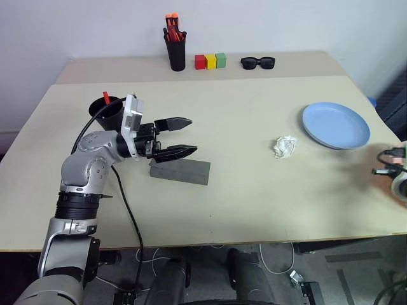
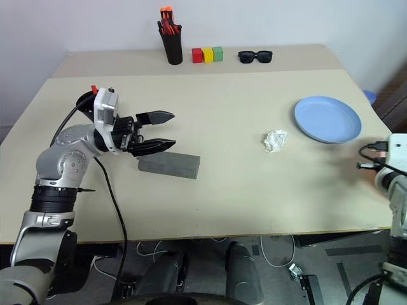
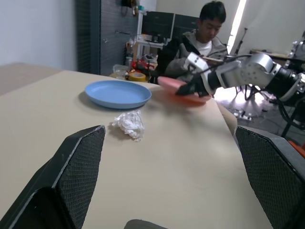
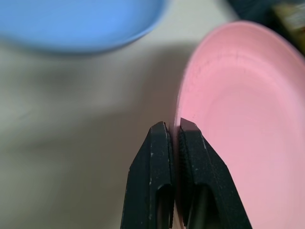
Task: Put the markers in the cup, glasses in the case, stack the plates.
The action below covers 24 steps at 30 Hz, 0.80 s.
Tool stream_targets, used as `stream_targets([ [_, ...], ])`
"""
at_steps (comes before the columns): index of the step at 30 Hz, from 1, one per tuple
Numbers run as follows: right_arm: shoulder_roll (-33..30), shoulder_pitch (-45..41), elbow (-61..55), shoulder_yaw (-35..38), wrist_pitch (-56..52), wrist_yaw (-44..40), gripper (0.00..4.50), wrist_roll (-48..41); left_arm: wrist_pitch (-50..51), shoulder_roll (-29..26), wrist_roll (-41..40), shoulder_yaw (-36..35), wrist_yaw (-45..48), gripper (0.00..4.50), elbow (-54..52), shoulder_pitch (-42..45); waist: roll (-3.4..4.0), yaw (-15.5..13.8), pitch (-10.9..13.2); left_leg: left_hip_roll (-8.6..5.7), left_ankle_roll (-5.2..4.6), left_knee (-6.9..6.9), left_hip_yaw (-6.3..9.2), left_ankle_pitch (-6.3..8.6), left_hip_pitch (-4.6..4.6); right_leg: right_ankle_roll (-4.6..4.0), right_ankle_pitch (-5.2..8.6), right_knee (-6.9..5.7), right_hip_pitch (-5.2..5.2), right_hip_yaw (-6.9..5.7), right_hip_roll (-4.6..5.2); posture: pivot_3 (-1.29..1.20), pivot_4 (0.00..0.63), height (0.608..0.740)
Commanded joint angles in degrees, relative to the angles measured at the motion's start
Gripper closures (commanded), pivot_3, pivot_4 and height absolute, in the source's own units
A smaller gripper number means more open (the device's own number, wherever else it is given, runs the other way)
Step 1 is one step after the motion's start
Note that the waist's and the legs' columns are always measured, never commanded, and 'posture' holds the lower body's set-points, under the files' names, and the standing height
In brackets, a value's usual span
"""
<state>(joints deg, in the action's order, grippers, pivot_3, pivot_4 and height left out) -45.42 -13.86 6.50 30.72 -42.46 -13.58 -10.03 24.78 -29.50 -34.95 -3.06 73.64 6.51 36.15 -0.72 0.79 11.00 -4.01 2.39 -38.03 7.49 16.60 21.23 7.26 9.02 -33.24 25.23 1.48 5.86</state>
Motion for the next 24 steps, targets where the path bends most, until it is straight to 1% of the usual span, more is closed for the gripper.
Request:
stream_targets([
  [1,-1.0,-6.5,1.0,-2.2,7.6,-2.3,4.45,-0.4,0.0,-0.2,-0.3,-0.5,-0.7,0.00,-1.6,0.1,0.05,0.5,0.0,0.01,0.00,0.00,-0.05,0.00,-0.03,0.00,0.00,0.00,0.00,0.01,0.00,0.00,0.150,0.740],
  [4,0.4,-12.6,5.7,-10.3,13.1,-5.7,4.45,2.2,0.2,-0.1,-0.5,-0.6,-1.6,0.00,-2.3,-0.5,0.05,1.0,0.0,0.06,-0.01,0.04,-0.06,0.00,-0.08,0.00,0.00,-0.01,0.00,0.01,-0.03,0.00,0.150,0.740],
  [8,3.1,-20.8,15.6,-17.8,18.8,-7.0,4.45,5.4,0.8,-0.4,-1.0,-1.2,-3.1,0.00,-4.1,-1.5,0.05,1.5,0.0,0.06,-0.01,0.05,-0.05,0.01,-0.04,0.00,0.00,0.01,0.02,0.01,-0.03,0.00,0.150,0.740],
  [12,4.9,-25.7,24.3,-20.9,23.7,-7.7,4.45,6.5,1.9,-1.0,-1.8,-2.2,-5.0,0.00,-7.0,-3.2,0.06,1.1,0.0,0.01,-0.02,0.05,0.01,0.01,0.08,0.00,-0.01,0.02,0.10,0.01,0.00,0.00,0.150,0.740],
  [15,5.7,-27.0,27.4,-22.0,25.4,-10.2,3.51,6.1,2.4,-1.5,-2.4,-2.9,-6.3,0.00,-8.9,-4.6,0.07,0.9,0.0,-0.01,-0.03,0.05,0.01,0.02,0.10,0.00,-0.01,0.04,0.13,0.01,0.01,0.00,0.150,0.740],
  [16,5.8,-27.3,28.3,-22.3,26.5,-10.6,3.09,6.4,2.5,-1.7,-2.5,-3.0,-6.7,0.00,-9.3,-4.9,0.07,0.9,0.0,0.00,-0.03,0.05,0.01,0.02,0.10,0.00,-0.01,0.04,0.12,0.01,0.01,0.00,0.150,0.740],
  [17,6.0,-27.5,28.7,-22.3,26.9,-11.4,2.60,6.0,2.6,-1.8,-2.6,-3.1,-6.9,0.00,-9.6,-5.2,0.07,0.9,0.0,0.00,-0.03,0.05,0.01,0.02,0.09,0.00,-0.01,0.03,0.12,0.01,0.01,0.00,0.150,0.740],
  [19,6.6,-28.0,28.6,-21.6,27.1,-13.0,1.44,4.7,3.1,-1.9,-2.8,-3.3,-7.7,0.00,-10.1,-5.6,0.07,0.9,0.0,0.00,-0.03,0.05,0.01,0.02,0.08,0.00,-0.01,0.03,0.12,0.01,0.00,0.00,0.150,0.740],
  [20,6.6,-28.3,28.5,-21.4,27.4,-12.6,1.01,4.8,2.9,-1.8,-2.8,-3.3,-7.9,0.00,-10.1,-5.6,0.07,1.0,0.0,0.00,-0.03,0.05,0.00,0.02,0.06,0.00,-0.01,0.02,0.12,0.01,0.01,0.00,0.150,0.740],
  [21,6.6,-28.5,28.3,-21.3,27.5,-12.2,0.47,5.0,2.9,-1.7,-2.9,-3.3,-8.1,0.00,-10.1,-5.6,0.07,1.1,0.0,0.00,-0.03,0.05,0.01,0.02,0.06,0.00,-0.01,0.01,0.12,0.01,0.00,0.00,0.150,0.740],
  [22,6.4,-28.6,27.6,-20.9,27.7,-11.7,0.08,4.9,2.8,-1.7,-2.9,-3.1,-8.2,0.00,-10.0,-5.6,0.07,1.1,0.0,0.00,-0.03,0.05,0.01,0.02,0.06,0.00,-0.01,0.00,0.12,0.01,0.00,0.00,0.150,0.740],
  [24,6.9,-28.4,24.9,-19.2,26.1,-12.1,0.08,2.4,2.7,-1.6,-2.9,-3.0,-8.0,0.00,-9.9,-5.5,0.08,1.2,0.0,0.00,-0.03,0.05,0.01,0.02,0.07,0.00,-0.01,0.00,0.12,0.01,0.00,0.00,0.150,0.740],
])
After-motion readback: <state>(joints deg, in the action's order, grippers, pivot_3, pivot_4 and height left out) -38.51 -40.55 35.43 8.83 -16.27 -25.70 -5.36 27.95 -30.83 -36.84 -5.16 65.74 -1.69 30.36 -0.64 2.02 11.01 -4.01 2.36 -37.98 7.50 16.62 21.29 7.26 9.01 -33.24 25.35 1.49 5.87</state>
